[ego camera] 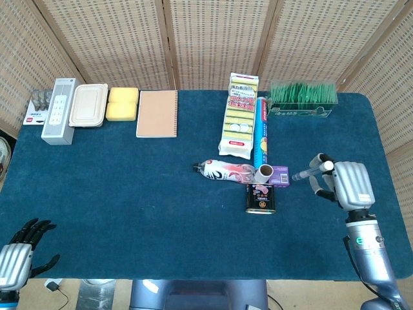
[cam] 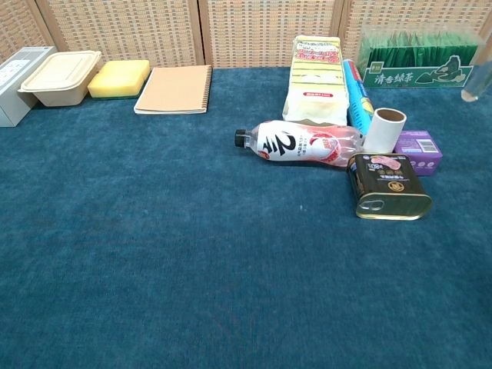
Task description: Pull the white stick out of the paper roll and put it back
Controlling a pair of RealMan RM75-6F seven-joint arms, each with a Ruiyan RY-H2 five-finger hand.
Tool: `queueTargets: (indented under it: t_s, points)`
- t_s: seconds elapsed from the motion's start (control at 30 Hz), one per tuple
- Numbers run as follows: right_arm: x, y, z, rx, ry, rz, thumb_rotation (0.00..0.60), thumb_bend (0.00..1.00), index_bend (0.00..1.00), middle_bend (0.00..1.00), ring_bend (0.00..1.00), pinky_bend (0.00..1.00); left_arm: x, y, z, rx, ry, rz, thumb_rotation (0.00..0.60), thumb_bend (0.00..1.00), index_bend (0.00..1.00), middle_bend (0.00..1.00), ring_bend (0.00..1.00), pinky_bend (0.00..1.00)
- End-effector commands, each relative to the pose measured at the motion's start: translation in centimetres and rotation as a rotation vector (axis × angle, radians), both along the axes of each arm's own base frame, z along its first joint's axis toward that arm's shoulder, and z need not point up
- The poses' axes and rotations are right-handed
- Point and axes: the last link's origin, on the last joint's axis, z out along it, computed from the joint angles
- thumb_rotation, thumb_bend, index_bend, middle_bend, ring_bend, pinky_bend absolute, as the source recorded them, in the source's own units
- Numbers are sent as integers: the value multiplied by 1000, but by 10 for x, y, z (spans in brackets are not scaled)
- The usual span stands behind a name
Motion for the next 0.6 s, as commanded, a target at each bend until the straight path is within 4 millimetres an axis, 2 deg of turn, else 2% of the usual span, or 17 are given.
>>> queueTargets:
  t_s: [0.03,0.1,0.17,0.33,0.5,0.53,0.6]
  points:
    - [-12,-20,2,-62,-8,-77,600,485,937,957,968,850,0,-2,1,1,-5,-1,600,182,251,221,120,248]
    - [-4,-2,-14,60,9,-44,600,485,937,957,968,855,-3,-2,1,2,-3,13,600,182,251,221,120,248]
    - [-1,7,-13,97,-4,-22,600,485,937,958,971,861,-3,0,1,0,3,17,600,182,251,221,120,248]
    - [-9,-13,2,-18,-66,-75,600,488,940,960,974,862,2,-1,0,-6,-5,-6,600,181,251,221,120,248]
    - [11,19,-11,131,-52,-4,600,487,940,962,977,867,-2,-1,0,-5,0,15,600,180,252,221,120,248]
    - [12,19,-8,123,-59,5,600,490,941,964,980,869,-2,0,0,-5,3,17,600,180,252,221,120,248]
    - [11,5,4,38,-90,2,600,497,942,969,984,870,0,1,-1,-5,5,4,600,179,251,221,120,248]
